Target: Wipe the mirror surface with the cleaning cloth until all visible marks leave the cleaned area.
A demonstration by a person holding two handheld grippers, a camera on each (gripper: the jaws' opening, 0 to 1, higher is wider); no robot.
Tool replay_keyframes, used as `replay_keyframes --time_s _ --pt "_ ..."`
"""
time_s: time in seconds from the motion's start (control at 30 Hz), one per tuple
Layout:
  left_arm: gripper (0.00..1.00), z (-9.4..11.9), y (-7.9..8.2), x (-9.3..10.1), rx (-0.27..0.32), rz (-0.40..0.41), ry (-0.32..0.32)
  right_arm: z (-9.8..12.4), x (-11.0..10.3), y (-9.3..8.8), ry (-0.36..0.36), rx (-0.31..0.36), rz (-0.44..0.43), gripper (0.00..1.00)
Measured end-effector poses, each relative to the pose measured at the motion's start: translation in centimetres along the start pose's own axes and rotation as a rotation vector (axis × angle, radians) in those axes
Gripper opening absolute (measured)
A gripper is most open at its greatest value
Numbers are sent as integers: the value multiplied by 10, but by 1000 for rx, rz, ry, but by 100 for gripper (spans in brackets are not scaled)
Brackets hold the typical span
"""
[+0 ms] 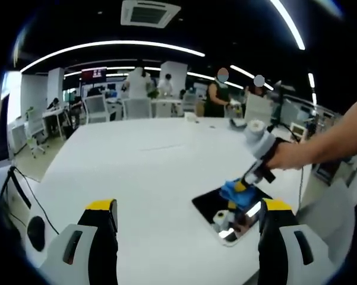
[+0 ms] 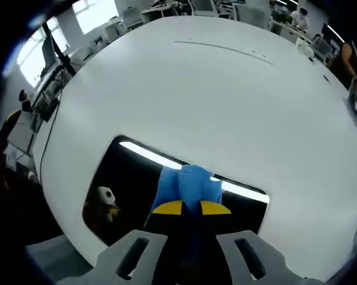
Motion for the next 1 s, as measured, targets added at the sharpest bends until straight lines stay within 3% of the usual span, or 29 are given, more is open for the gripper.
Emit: replay_keyframes --time_s 0.7,1.0 --pt "100 -5 -6 8 -10 -27 -31 17 -15 -39 25 -8 -36 3" --pt "100 -1 1 20 -2 -42 -36 24 -23 -54 39 -5 -48 3"
Point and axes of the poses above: the point that each gripper's makers call its tool centre point, and the gripper's own axes: z roughly backward along the fingers, x roughly to its right, y roughly out of its top, the point moved 8 cm from there along z, roughly backward along the fingers, and after that the axes turned 6 degrees about -y, right-handed, at the moved point
